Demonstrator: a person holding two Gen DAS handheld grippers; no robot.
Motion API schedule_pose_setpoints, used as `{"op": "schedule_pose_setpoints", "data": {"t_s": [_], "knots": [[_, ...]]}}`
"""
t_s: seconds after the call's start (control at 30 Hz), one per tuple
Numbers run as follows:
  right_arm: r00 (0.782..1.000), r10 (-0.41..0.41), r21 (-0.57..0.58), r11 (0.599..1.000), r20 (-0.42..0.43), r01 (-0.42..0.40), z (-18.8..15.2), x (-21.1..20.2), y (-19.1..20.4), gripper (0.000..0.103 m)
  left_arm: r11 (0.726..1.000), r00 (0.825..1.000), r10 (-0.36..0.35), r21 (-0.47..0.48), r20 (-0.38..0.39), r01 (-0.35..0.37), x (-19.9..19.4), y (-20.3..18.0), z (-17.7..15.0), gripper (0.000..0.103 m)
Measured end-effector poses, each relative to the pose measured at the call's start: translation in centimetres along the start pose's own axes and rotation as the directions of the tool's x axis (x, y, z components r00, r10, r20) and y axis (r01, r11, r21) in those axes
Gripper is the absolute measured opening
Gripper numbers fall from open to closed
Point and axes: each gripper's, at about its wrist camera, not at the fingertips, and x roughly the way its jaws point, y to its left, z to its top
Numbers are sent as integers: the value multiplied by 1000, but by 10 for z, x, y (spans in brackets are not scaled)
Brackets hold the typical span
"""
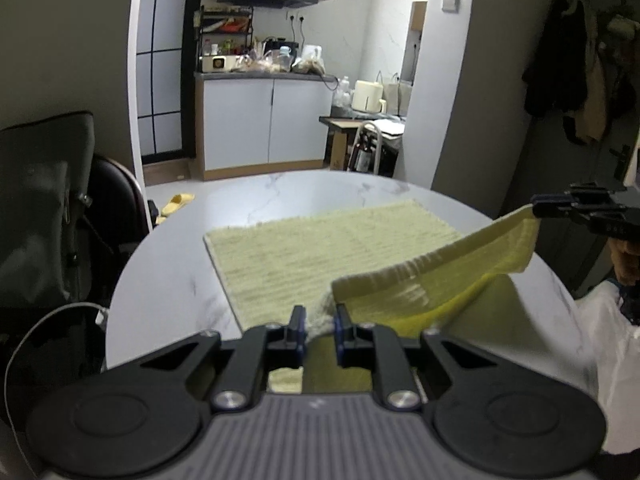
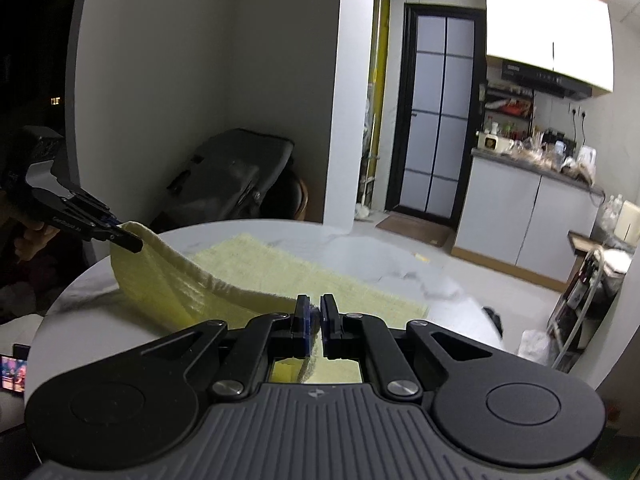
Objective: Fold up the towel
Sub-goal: 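Lower the held towel onto the table, laying it flat between both grippers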
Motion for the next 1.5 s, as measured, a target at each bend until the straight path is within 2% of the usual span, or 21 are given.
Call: {"op": "schedule_pose_setpoints", "data": {"t_s": [0.37, 0.6, 1.1, 1.33, 1.5], "knots": [[999, 2, 46, 999, -43, 0, -24, -8, 2, 6, 1000, 1000, 0, -22, -16, -1, -3, 1, -18, 15], [998, 19, 44, 999, -66, -16, -36, -15, 7, 6, 999, 999, -37, -15, -34, 36, -7, -1, -30, 16], [1000, -28, 6, 1000, 0, 28, -15, -38, -1, 6, 986, 990, -141, 89, -18, 142, -17, -19, -38, 18], [999, -8, 6, 1000, -45, 8, -22, -36, -4, 6, 982, 986, -153, 104, -66, 159, -15, -24, -47, 18], [996, 34, -6, 999, -83, -35, -33, -33, 4, 6, 980, 982, -165, 102, -87, 174, -12, -23, -50, 18]]}}
